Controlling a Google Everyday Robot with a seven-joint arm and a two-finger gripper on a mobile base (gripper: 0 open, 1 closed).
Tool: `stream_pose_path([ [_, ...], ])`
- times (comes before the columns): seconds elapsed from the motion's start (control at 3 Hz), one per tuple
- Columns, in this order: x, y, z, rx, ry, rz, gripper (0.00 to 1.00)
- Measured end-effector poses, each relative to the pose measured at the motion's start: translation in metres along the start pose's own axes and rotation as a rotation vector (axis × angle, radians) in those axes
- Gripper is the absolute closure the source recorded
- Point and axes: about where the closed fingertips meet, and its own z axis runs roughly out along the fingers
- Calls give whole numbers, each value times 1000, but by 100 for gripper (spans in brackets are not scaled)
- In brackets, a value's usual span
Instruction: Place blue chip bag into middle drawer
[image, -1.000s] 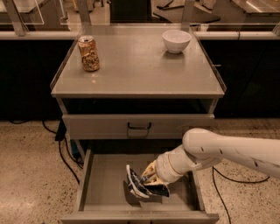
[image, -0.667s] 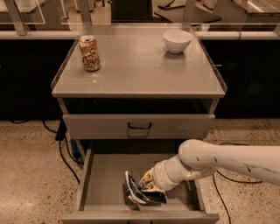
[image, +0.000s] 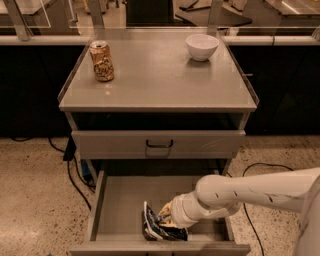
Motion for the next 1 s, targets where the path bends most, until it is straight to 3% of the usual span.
stream_pose_path([
  [0.67,16,2,13,16,51,58,100],
  [1.0,25,2,15,10,112,69,100],
])
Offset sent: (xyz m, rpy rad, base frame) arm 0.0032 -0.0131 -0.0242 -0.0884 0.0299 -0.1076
